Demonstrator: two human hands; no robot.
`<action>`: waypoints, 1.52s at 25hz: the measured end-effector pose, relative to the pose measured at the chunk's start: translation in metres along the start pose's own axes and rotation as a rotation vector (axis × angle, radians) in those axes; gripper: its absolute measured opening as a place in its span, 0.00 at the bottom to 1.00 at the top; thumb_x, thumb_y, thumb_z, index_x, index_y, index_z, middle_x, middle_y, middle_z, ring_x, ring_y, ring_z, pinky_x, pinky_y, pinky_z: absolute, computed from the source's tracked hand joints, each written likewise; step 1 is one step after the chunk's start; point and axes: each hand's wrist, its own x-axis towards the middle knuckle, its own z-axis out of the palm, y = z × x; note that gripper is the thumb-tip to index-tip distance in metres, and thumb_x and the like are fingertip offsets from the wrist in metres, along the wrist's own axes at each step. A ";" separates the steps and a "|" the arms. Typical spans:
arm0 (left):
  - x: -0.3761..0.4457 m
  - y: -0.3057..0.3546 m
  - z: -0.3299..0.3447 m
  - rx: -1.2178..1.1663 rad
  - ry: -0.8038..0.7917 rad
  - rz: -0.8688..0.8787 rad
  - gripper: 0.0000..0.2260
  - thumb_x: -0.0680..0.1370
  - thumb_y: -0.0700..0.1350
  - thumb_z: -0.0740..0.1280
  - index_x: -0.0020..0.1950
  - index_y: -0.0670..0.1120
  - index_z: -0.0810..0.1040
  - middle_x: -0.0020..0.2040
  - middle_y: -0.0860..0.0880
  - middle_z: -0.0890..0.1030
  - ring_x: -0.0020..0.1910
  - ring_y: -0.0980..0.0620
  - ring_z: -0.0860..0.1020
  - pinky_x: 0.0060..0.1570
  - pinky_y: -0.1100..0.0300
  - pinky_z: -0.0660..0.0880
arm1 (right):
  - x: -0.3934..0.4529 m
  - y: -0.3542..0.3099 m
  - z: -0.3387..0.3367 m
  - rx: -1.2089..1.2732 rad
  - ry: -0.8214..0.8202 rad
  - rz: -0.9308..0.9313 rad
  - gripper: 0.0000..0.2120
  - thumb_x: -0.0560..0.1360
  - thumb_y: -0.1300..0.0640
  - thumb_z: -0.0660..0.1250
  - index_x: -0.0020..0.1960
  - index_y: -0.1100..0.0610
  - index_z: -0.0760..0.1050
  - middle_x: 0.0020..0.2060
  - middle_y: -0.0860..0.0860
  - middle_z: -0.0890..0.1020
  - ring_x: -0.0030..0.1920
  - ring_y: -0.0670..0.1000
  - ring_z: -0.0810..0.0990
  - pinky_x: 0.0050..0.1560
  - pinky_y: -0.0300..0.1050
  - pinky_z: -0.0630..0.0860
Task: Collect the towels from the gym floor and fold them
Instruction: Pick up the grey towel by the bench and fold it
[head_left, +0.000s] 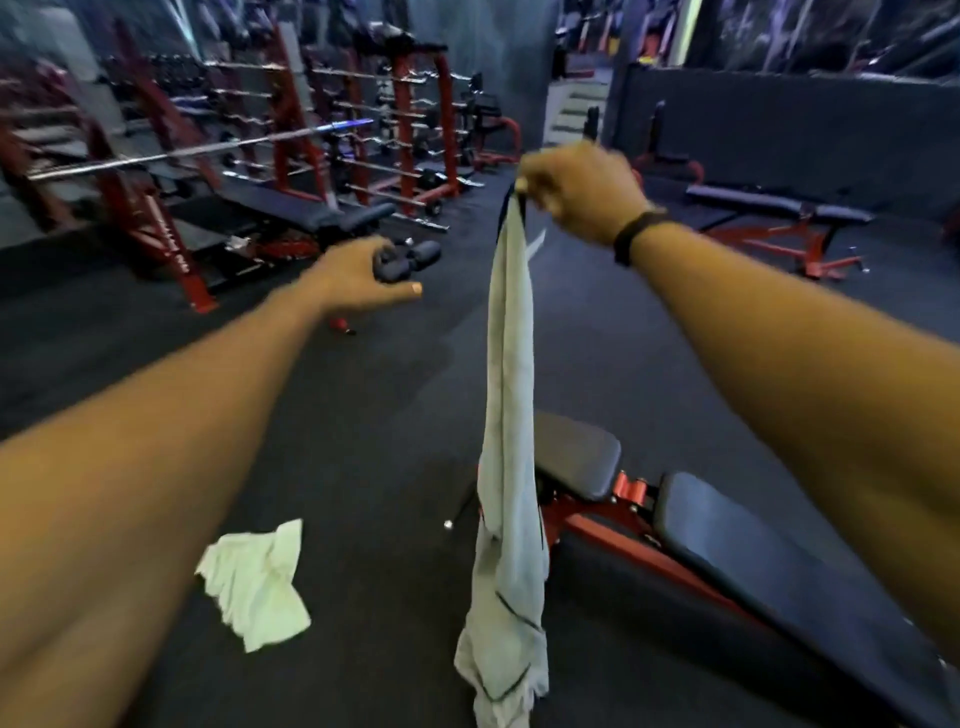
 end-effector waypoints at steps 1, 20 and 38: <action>-0.009 -0.001 -0.018 0.010 0.020 -0.015 0.32 0.73 0.57 0.70 0.70 0.42 0.68 0.67 0.42 0.73 0.63 0.43 0.73 0.61 0.53 0.69 | 0.010 -0.008 -0.012 0.011 0.065 -0.003 0.10 0.78 0.56 0.57 0.48 0.55 0.76 0.46 0.58 0.81 0.48 0.60 0.78 0.40 0.47 0.67; -0.308 -0.160 -0.269 0.208 0.458 -0.455 0.31 0.71 0.55 0.73 0.70 0.43 0.70 0.64 0.41 0.76 0.63 0.44 0.75 0.63 0.56 0.68 | 0.117 -0.353 -0.077 0.407 0.123 -0.390 0.11 0.79 0.54 0.60 0.46 0.56 0.79 0.42 0.52 0.82 0.44 0.56 0.79 0.45 0.51 0.77; -0.685 -0.395 -0.416 0.218 0.559 -1.031 0.35 0.72 0.59 0.71 0.74 0.46 0.65 0.70 0.44 0.71 0.68 0.46 0.71 0.65 0.54 0.67 | 0.138 -0.880 -0.025 0.901 -0.183 -0.800 0.09 0.78 0.58 0.63 0.41 0.55 0.80 0.34 0.51 0.83 0.36 0.50 0.82 0.42 0.52 0.81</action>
